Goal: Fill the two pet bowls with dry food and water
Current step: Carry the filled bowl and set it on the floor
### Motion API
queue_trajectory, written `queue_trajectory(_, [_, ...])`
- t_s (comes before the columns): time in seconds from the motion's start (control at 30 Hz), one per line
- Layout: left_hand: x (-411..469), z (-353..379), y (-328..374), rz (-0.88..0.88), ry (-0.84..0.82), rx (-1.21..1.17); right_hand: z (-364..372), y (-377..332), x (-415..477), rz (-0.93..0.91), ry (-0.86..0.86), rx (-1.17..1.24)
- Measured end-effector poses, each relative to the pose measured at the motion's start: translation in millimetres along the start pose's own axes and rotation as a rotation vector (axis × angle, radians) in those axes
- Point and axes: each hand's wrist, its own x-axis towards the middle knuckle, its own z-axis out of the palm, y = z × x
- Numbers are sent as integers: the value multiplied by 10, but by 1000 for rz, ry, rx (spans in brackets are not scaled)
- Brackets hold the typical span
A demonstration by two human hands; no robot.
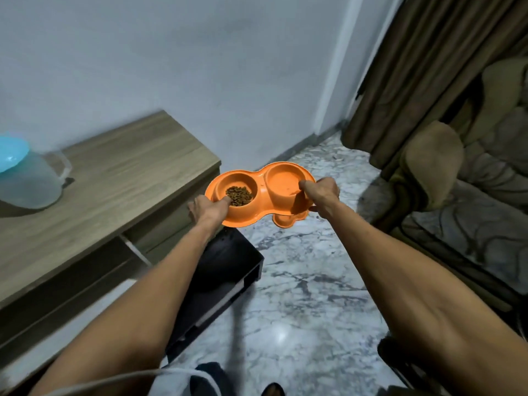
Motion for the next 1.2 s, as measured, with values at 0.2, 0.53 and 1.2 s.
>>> queue_trajectory(0.2, [93, 941, 556, 70, -54, 24, -531, 74, 808, 19, 38, 43])
queue_trajectory(0.53, [1019, 2078, 1130, 5, -29, 49, -515, -248, 2348, -23, 55, -22])
queue_trajectory(1.2, [3611, 4015, 123, -287, 303, -52, 1957, 572, 5745, -78, -238, -154])
